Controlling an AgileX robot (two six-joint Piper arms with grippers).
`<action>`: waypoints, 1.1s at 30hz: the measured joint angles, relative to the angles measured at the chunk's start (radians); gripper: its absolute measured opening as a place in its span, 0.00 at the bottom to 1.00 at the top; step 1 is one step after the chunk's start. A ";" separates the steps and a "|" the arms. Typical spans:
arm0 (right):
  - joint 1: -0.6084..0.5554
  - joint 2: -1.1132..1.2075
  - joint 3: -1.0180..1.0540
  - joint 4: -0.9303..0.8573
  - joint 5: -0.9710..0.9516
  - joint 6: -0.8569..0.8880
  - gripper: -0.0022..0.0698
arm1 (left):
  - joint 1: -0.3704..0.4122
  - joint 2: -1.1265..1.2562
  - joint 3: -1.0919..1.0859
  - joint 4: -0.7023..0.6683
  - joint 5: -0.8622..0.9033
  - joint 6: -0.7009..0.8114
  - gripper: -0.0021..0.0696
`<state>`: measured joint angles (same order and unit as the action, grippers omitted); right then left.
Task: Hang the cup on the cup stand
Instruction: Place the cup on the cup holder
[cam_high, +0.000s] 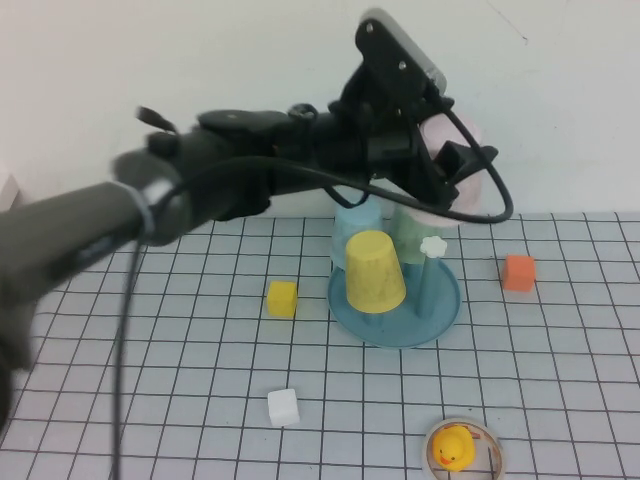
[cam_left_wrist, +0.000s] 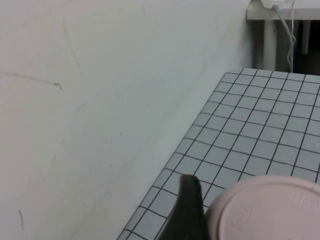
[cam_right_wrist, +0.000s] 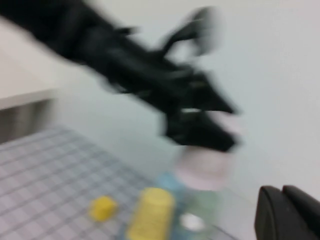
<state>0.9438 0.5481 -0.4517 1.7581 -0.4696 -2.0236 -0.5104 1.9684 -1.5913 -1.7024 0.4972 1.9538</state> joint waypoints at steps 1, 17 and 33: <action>0.000 -0.015 0.000 0.002 -0.043 0.000 0.03 | 0.000 0.028 -0.020 0.000 -0.002 -0.011 0.77; 0.000 -0.091 0.000 0.012 -0.273 -0.078 0.03 | -0.002 0.343 -0.256 0.000 -0.028 -0.015 0.77; 0.000 -0.091 0.000 0.012 -0.278 -0.079 0.03 | -0.004 0.406 -0.285 -0.002 -0.080 -0.019 0.87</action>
<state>0.9438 0.4568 -0.4517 1.7706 -0.7480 -2.1031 -0.5140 2.3746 -1.8766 -1.7042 0.4175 1.9348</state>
